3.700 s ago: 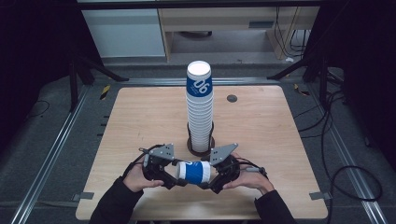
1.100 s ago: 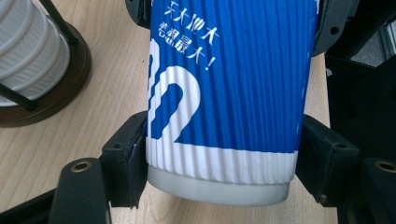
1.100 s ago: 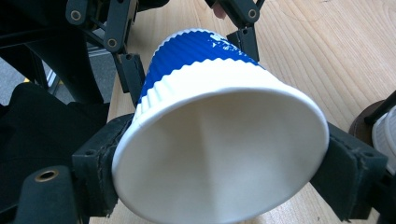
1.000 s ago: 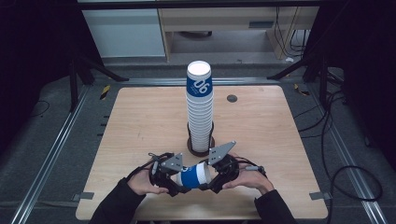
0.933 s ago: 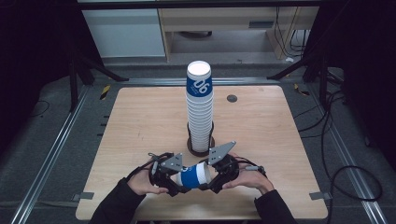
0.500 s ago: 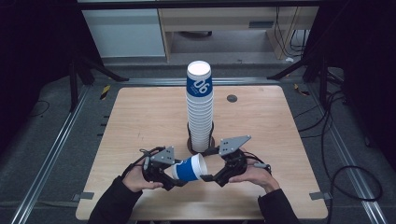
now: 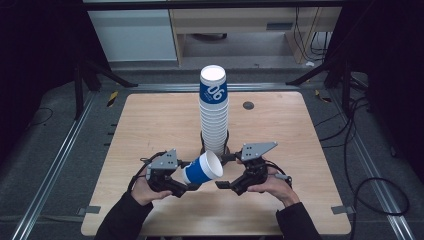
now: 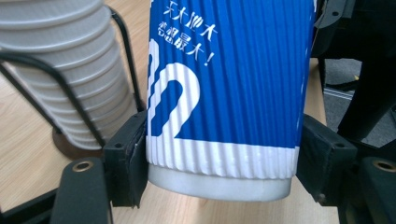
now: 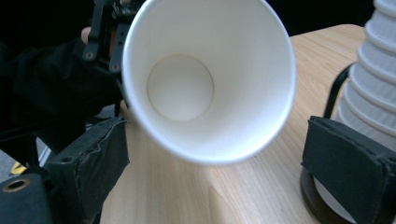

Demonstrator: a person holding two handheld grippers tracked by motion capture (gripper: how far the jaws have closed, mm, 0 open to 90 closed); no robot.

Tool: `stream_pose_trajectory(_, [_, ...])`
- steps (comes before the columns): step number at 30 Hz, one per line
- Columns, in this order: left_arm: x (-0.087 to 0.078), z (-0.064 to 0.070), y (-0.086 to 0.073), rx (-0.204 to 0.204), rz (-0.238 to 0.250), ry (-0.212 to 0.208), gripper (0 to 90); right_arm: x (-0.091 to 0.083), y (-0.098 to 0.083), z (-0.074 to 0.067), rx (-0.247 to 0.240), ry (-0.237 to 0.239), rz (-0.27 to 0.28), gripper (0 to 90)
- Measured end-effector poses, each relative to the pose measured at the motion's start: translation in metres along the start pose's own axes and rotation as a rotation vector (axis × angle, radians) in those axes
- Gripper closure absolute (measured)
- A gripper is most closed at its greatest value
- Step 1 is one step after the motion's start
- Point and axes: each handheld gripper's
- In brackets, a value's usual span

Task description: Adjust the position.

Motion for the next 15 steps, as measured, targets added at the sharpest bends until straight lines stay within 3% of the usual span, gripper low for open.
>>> stream_pose_trajectory(8, [0.012, 0.011, 0.005, 0.040, -0.028, -0.019, 27.8, 0.009, -0.001, -0.002, 0.014, 0.063, 0.002, 8.3])
stream_pose_trajectory(15, [0.017, 0.012, 0.004, 0.043, -0.045, -0.035, 27.9, 0.015, -0.002, -0.003, 0.024, 0.103, -0.011, 13.6])
Point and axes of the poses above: each handheld gripper's, and its own axes: x roughly forward along the jaws, y roughly out of its top, z roughly to its right, and after that the axes turned 7 degrees about -z, right-handed
